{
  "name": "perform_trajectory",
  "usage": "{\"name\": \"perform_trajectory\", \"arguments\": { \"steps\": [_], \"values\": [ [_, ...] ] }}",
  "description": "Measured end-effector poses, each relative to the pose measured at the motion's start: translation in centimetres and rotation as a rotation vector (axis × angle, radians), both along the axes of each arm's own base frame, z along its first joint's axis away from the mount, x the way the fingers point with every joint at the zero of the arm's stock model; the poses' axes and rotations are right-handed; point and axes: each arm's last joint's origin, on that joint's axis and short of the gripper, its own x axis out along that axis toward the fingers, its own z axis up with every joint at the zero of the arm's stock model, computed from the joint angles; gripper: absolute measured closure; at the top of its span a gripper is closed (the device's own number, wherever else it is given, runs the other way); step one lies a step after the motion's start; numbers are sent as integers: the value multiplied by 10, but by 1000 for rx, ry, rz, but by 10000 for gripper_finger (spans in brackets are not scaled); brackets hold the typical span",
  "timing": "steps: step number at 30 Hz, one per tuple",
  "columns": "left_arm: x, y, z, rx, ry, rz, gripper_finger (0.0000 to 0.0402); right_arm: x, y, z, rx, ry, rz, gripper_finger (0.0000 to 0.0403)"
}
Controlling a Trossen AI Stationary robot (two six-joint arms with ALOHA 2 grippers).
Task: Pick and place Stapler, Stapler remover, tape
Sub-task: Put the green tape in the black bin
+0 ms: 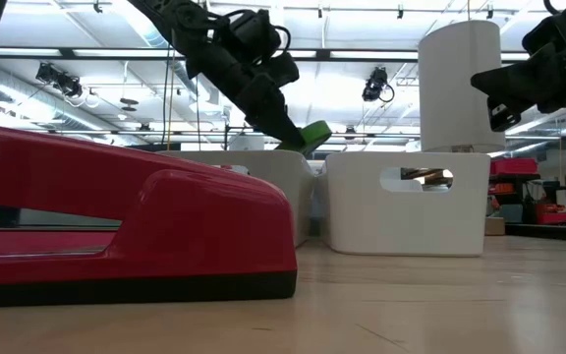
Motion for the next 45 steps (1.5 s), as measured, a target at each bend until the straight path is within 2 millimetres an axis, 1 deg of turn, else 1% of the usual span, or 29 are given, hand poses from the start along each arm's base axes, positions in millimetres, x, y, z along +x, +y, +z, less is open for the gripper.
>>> {"name": "perform_trajectory", "arguments": {
  "steps": [28,38,45],
  "values": [
    [0,1,-1,7,7,11,289,0,0,0,0,0,0,399],
    [-1,2,-2,38,28,52,289,0,0,0,0,0,0,399],
    [3,3,-14,26,57,49,289,0,0,0,0,0,0,399]
  ]
}}
